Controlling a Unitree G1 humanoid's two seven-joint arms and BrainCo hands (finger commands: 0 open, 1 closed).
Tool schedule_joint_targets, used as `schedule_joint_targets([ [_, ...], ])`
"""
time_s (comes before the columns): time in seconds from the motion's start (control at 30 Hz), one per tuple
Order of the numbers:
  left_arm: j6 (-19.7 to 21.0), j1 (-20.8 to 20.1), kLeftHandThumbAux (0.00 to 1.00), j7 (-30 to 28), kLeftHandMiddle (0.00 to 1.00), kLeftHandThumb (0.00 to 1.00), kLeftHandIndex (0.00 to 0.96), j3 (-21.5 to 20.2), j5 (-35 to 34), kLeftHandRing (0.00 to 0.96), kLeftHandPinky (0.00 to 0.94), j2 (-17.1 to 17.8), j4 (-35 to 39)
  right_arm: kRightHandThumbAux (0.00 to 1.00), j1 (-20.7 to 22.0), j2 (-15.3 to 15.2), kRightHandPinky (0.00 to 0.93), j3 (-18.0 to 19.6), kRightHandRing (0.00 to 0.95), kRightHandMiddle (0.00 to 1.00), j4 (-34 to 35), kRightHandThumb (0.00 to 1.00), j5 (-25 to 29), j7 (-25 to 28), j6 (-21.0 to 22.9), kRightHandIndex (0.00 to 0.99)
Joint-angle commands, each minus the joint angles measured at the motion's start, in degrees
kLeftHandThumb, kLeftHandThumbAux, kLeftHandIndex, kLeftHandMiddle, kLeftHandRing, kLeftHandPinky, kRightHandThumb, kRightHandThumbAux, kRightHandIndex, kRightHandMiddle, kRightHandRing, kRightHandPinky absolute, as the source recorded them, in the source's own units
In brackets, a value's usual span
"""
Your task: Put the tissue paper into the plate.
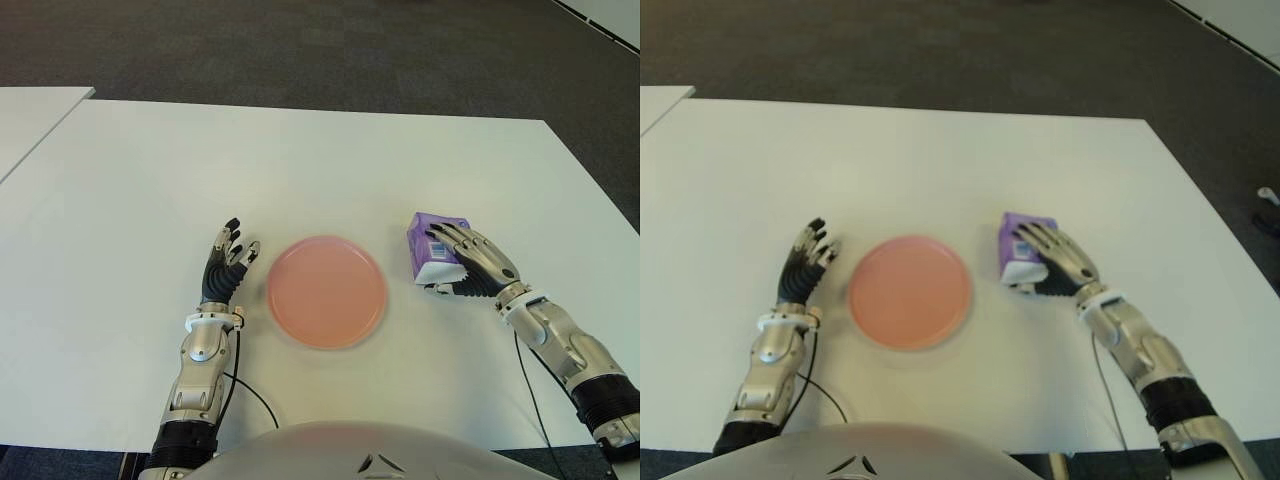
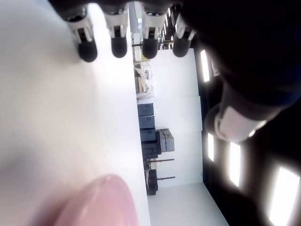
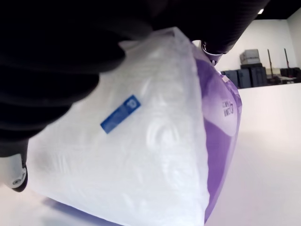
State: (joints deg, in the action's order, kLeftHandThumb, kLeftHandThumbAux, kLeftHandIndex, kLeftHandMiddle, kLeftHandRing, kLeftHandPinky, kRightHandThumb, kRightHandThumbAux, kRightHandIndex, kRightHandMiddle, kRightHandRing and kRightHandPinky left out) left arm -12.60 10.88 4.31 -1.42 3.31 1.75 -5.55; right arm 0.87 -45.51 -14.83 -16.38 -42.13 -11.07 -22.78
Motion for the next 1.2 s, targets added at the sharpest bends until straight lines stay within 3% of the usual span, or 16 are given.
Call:
schedule_joint_targets([
  [0.03,0.5,0.8,0.583,-0.7,0.000,0.000,0.000,-0.2,-0.1,0.000,0.000,0.5,0.0,0.519,-6.4,3.0,0.009,-5.9,0.000,0.000,-3.9,0.231,-4.6,1.8,2.6,0.000],
  [0.17,0.4,0.8,0.584,-0.7,0.000,0.000,0.000,-0.3,-0.2,0.000,0.000,0.6,-0.1,0.531,-4.4,4.6,0.021,-7.1,0.000,0.006,-6.8,0.240,-4.9,0.5,2.8,0.000],
  [0.23,0.1,0.8,0.584,-0.7,0.000,0.000,0.000,-0.4,-0.1,0.000,0.000,0.6,-0.2,0.535,0.7,7.9,0.025,-9.1,0.000,0.010,-13.9,0.243,-5.5,-0.1,2.8,0.000],
  [0.27,-0.2,0.9,0.584,-0.7,0.000,0.000,0.000,-0.4,-0.1,0.000,0.000,0.7,-0.3,0.536,1.1,8.4,0.027,-9.2,0.000,0.014,-14.6,0.246,-4.6,0.3,2.6,0.000],
  [0.53,-0.6,1.0,0.590,-0.8,0.000,0.000,0.000,-0.6,-0.5,0.000,0.000,0.6,-0.3,0.529,-0.5,7.5,0.027,-8.6,0.008,0.025,-12.1,0.295,-0.5,2.4,1.7,0.000],
  [1.2,0.2,1.3,0.604,-0.5,0.000,0.000,0.000,-0.7,-0.1,0.000,0.000,0.5,0.5,0.543,-1.0,7.0,0.061,-9.4,0.023,0.027,-11.7,0.315,1.7,2.6,1.0,0.000],
])
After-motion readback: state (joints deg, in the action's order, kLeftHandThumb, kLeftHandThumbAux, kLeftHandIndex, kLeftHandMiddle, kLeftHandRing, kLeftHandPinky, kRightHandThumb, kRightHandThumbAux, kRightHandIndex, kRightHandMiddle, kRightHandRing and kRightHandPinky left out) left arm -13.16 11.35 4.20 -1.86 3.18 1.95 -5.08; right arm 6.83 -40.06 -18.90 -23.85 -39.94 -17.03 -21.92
